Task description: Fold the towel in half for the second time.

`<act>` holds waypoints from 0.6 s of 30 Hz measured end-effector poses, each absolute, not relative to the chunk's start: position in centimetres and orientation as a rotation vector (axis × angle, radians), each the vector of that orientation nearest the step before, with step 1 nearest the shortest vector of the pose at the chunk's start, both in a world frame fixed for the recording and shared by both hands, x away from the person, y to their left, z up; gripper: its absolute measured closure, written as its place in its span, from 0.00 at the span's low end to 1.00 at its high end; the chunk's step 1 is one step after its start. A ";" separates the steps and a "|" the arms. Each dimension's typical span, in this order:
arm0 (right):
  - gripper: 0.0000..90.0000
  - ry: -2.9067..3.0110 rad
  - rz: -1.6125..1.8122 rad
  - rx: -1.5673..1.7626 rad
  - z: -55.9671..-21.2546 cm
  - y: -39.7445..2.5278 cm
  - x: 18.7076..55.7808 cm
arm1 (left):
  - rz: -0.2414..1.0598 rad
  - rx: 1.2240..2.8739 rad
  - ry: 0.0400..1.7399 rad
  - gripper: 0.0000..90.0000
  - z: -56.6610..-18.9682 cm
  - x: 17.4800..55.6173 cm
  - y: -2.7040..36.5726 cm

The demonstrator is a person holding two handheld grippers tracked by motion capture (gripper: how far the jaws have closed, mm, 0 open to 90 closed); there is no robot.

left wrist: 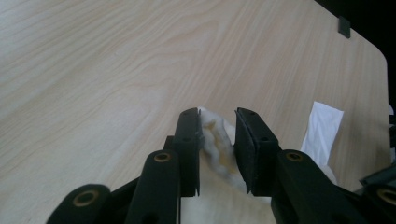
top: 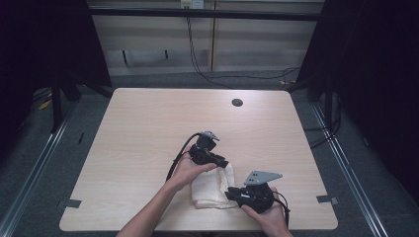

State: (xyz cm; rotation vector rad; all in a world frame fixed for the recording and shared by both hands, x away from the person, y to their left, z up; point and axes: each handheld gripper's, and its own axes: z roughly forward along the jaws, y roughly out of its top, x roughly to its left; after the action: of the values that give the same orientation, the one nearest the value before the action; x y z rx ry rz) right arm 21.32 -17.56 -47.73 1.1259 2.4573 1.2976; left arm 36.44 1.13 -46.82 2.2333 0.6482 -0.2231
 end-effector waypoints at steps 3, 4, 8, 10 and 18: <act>0.79 2.447 1.270 1.150 -48.0 -18.0 21.2 | -0.241 2.218 0.649 0.78 -47.1 36.5 0.6; 0.78 2.444 1.268 1.156 -48.1 -18.1 21.2 | -0.238 2.216 0.654 0.78 -47.1 36.5 0.5; 0.64 2.432 1.245 1.190 -48.0 -18.4 21.2 | -0.256 2.192 0.640 0.70 -47.1 36.5 0.3; 0.59 2.430 1.228 1.218 -48.1 -18.7 21.4 | -0.234 2.158 0.647 0.66 -47.0 36.4 0.3; 0.53 2.364 1.249 1.274 -47.8 -19.7 22.1 | -0.194 2.137 0.655 0.57 -46.5 36.4 1.3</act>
State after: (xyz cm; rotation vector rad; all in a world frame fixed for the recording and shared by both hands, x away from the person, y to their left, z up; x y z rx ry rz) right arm 22.13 -19.66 -47.82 1.2738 2.3643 1.2492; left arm 36.40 1.26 -46.52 2.1371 0.6553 -0.1942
